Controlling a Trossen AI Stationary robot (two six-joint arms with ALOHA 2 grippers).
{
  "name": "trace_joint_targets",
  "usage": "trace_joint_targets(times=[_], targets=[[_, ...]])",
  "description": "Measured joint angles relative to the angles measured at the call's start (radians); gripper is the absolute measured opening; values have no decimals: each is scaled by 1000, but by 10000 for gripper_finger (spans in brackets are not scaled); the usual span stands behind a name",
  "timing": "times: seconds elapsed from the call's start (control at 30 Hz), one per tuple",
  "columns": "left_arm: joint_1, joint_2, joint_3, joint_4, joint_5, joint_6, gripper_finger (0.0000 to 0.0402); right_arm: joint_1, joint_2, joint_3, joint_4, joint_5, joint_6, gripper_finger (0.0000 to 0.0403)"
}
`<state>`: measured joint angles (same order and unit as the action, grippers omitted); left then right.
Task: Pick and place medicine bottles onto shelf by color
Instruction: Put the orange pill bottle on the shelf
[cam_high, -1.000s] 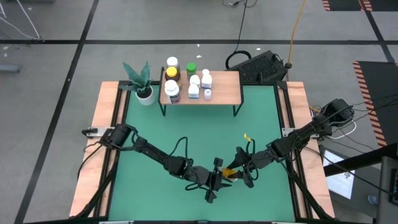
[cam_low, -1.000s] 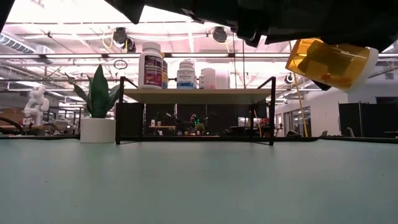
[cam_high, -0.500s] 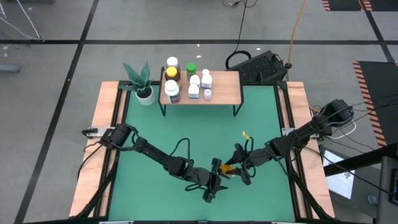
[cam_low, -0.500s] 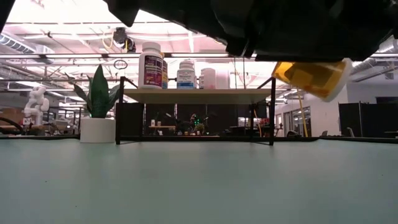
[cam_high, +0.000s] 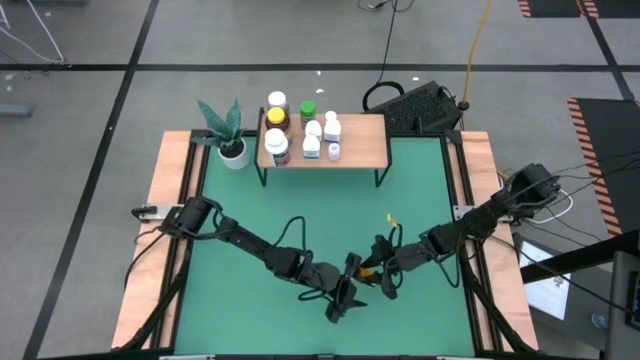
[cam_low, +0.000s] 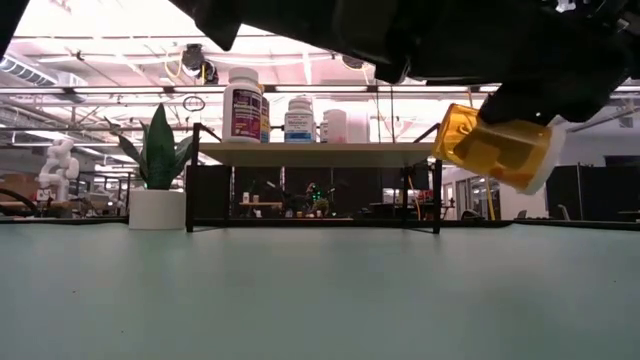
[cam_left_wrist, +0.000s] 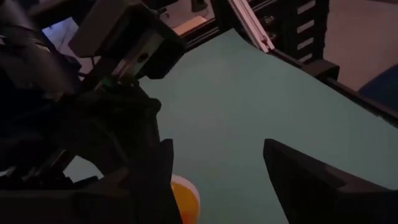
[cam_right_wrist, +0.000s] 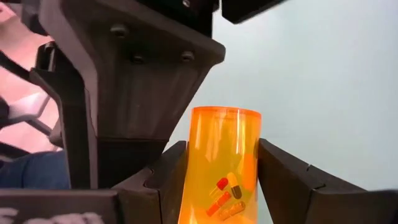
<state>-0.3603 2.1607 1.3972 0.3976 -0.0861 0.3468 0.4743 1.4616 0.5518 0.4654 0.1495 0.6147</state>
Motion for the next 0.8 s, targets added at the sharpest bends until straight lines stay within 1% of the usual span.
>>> trace_joint_targets(times=[0.2,0.33,0.4,0.47,0.53,0.7,0.8], targets=[[-10,0,0,-30,1,5,255,47,80,0,54,11,55,169],[-34,0,0,-30,-13,66,255,57,127,0,142,-14,48,169],[-44,-1,1,-29,-16,84,255,47,139,0,200,-46,18,169],[-49,-5,2,-35,-19,80,255,24,149,0,252,-105,-4,169],[-49,-6,3,-44,-19,68,255,5,148,-2,268,-136,-16,169],[-49,-6,3,-79,-27,35,252,-27,148,-2,254,-155,-19,169],[-48,-4,3,-82,-27,26,236,-36,147,-2,254,-156,-18,169]])
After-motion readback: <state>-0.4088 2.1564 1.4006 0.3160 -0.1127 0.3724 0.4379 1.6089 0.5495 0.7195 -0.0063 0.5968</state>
